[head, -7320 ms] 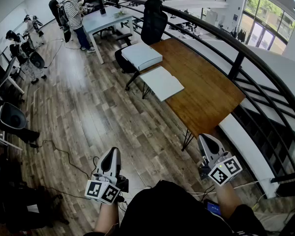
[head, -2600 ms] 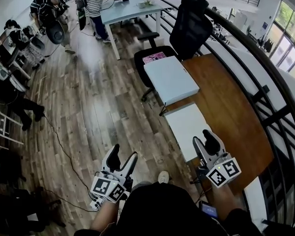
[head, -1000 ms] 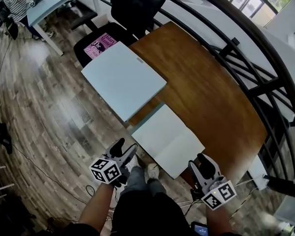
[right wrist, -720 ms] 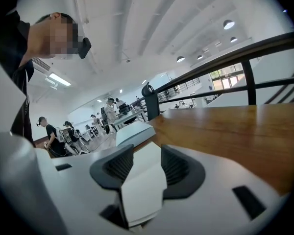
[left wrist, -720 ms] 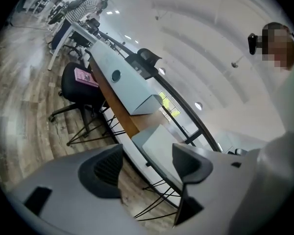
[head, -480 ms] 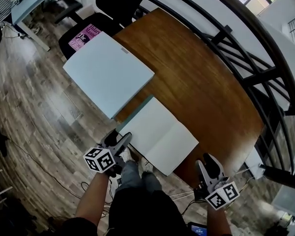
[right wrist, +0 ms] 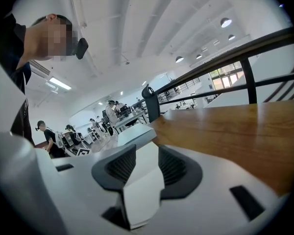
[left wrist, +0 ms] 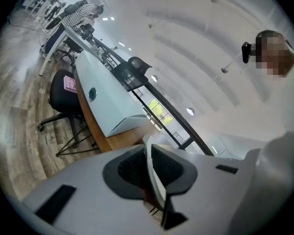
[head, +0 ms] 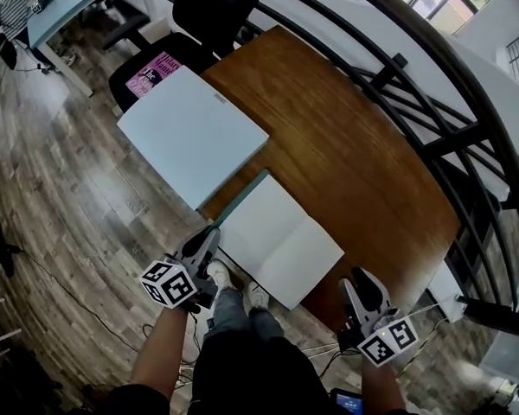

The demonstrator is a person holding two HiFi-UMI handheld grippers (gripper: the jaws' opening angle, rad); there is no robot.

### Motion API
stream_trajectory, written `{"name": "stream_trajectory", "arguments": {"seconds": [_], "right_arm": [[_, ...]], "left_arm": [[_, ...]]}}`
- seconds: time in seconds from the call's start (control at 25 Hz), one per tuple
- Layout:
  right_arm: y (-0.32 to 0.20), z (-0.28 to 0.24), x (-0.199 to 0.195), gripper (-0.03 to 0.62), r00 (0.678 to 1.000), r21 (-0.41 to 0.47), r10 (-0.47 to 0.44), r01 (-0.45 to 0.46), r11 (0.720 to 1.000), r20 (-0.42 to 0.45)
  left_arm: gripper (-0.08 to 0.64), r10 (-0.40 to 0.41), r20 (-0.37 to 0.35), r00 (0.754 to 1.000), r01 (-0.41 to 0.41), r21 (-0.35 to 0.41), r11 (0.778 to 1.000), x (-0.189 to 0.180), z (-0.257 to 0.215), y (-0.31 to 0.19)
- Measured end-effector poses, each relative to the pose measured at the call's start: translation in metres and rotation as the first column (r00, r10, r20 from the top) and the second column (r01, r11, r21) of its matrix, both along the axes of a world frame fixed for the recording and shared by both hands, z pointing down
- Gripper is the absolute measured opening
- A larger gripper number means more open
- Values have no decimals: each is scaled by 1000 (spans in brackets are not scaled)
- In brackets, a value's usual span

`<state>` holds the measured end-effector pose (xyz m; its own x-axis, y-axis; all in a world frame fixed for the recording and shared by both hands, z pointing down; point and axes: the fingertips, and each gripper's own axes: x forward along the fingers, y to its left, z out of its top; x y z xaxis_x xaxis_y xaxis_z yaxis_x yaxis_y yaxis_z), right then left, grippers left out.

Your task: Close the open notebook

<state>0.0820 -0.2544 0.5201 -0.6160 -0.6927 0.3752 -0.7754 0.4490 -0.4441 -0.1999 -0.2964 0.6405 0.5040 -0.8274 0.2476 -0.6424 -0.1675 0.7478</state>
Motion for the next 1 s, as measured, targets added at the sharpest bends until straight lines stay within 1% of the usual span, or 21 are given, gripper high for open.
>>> {"name": "stream_trajectory", "arguments": {"seconds": [0.16,0.36,0.52,0.6,0.72,0.84,1.0], "right_arm": [[4,-12,1,137,1000,26,-2,1,1000,22],[11,-25,5,129,999,59,-5,2,998,51],[19,-35,9,127,997,85,-18,12,996,71],[23,-41,11,127,997,100,-24,16,995,79],[29,-47,17,126,996,116,-27,17,993,85],[36,-46,28,125,997,116,-16,6,993,80],[45,-43,43,123,997,108,-9,2,994,72]], "left_arm": [[46,34,25,999,-35,55,998,10,-27,9],[46,77,110,991,-91,129,988,28,-58,24],[46,107,153,983,-132,170,977,49,-79,39],[46,121,158,980,-149,184,972,58,-86,44],[48,117,135,984,-142,193,971,68,-93,49],[49,111,116,987,-132,195,972,78,-96,55],[49,126,122,984,-148,191,970,96,-98,62]]}}
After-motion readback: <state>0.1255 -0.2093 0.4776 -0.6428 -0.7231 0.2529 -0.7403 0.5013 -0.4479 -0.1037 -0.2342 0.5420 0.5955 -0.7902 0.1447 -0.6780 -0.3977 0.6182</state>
